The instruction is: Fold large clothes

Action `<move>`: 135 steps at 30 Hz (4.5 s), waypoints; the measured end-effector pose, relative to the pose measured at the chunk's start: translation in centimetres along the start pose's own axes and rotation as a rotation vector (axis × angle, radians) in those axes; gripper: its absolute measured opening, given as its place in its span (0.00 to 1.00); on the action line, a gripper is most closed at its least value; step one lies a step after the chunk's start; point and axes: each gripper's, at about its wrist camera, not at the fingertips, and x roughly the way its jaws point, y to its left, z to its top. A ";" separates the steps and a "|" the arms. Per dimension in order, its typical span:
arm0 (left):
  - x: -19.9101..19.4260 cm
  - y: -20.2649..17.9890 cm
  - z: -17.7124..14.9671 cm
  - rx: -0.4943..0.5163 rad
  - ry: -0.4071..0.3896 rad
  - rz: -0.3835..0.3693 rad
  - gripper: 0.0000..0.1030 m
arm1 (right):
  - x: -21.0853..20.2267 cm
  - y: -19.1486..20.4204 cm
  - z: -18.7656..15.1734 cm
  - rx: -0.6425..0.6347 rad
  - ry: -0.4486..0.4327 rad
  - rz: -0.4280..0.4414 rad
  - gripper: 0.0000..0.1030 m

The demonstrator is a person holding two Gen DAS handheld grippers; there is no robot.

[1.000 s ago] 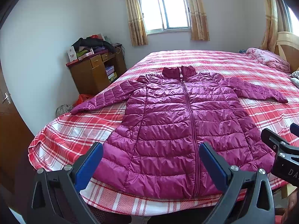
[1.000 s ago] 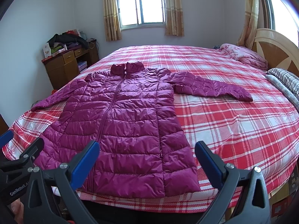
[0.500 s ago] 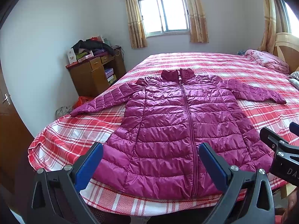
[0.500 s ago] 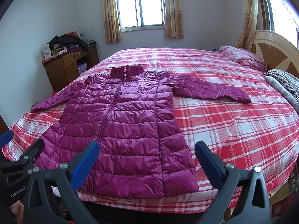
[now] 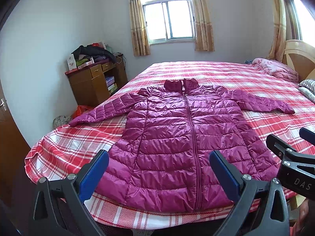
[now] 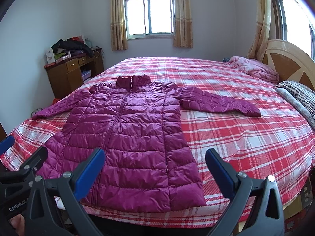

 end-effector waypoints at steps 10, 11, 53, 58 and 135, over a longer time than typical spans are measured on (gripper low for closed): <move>0.5 0.1 0.1 0.000 0.016 -0.013 0.99 | -0.1 0.3 0.0 -0.011 -0.002 0.004 1.00; 0.5 0.0 0.1 0.002 0.014 -0.012 0.99 | 0.0 0.3 0.0 -0.011 -0.001 0.004 1.00; 1.6 0.0 -0.2 0.002 0.070 -0.023 0.99 | 1.4 0.5 -0.6 -0.015 0.072 0.021 1.00; 2.5 0.2 -0.5 -0.001 0.095 -0.021 0.99 | 2.1 0.6 -0.9 -0.019 0.087 0.030 1.00; 31.2 15.6 7.5 -0.440 0.071 0.122 0.99 | 27.0 5.2 19.9 0.001 0.008 0.325 0.10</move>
